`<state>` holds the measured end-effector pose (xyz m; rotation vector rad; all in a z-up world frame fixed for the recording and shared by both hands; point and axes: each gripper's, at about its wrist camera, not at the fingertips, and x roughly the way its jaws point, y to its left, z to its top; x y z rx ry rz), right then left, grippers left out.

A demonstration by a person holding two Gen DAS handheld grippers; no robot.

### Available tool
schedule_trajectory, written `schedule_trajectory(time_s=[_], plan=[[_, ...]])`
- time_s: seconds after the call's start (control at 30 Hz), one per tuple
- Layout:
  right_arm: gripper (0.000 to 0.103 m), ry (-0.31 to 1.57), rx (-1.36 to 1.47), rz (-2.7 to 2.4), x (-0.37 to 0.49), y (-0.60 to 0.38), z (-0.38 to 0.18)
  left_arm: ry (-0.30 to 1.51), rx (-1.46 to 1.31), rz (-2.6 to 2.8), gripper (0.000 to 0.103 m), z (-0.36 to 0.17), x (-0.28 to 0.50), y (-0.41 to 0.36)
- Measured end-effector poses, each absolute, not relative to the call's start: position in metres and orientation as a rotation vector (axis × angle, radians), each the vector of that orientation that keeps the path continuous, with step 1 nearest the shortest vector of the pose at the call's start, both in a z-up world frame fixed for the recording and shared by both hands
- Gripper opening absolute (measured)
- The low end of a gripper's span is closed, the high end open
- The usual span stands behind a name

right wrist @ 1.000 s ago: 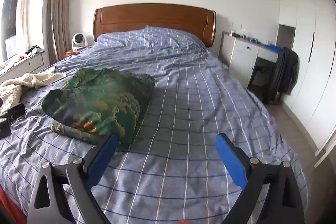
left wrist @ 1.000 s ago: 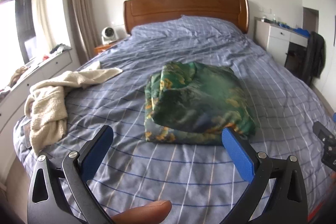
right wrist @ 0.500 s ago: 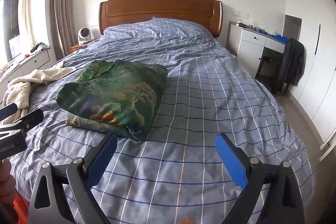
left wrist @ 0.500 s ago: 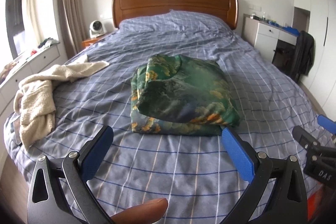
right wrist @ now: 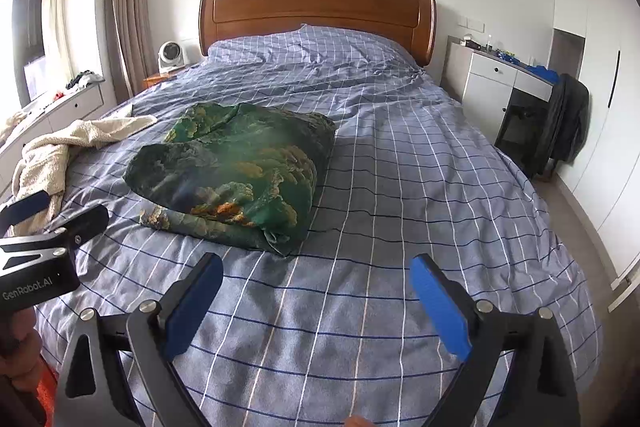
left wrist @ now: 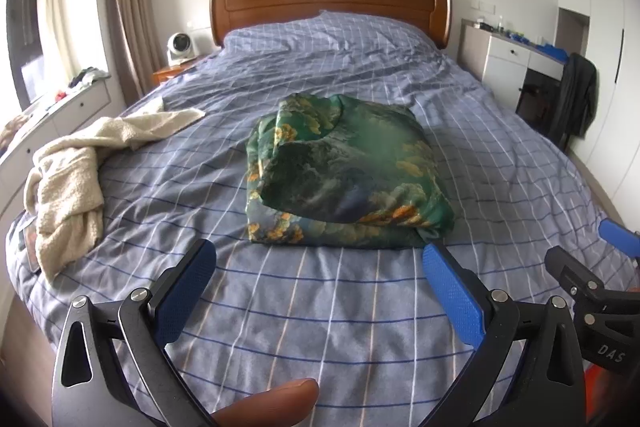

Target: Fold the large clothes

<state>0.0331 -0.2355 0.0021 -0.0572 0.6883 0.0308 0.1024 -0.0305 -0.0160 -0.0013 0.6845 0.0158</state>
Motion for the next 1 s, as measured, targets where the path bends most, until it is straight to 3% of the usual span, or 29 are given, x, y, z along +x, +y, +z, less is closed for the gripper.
schedule_trajectory(time_s=[1.0], plan=[[0.096,0.692,-0.097,0.019,0.029,-0.222,0.008,0.677,0.022,0.020,0.103,-0.010,0.097,-0.035]])
